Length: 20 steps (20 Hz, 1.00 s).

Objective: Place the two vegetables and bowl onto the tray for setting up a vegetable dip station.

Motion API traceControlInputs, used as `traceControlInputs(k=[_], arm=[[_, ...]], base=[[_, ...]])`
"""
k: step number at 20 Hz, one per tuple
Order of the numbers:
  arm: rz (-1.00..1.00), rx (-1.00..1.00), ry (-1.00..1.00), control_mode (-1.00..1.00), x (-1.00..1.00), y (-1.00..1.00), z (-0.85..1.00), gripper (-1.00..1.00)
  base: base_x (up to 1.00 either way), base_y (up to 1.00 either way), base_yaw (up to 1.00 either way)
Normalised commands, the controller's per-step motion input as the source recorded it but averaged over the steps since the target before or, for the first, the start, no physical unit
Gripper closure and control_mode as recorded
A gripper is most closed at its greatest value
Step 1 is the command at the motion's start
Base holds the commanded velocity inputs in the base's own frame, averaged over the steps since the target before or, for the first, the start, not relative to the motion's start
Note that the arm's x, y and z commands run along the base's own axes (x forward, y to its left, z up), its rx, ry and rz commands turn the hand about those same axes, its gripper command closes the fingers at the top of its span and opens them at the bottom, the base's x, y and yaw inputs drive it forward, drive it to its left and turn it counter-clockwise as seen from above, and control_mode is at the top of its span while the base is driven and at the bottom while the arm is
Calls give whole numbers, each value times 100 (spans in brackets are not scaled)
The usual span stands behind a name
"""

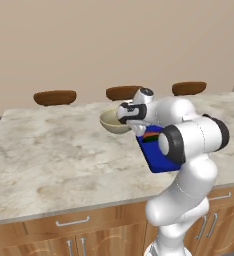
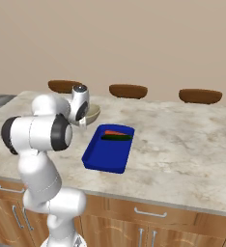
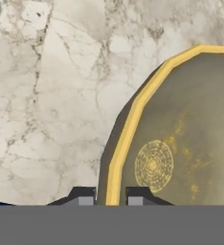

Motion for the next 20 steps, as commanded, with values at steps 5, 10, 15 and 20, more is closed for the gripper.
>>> traceControlInputs(k=[5,10,15,20], arm=[[0,0,0,-100,-32,-51,28,100],[0,0,0,-100,-52,-54,1,100],[-1,0,-1,-100,-34,-54,0,100],[-2,0,-3,-100,-19,-54,-2,100]], base=[[0,0,0],[0,0,0],[0,0,0],[0,0,0]])
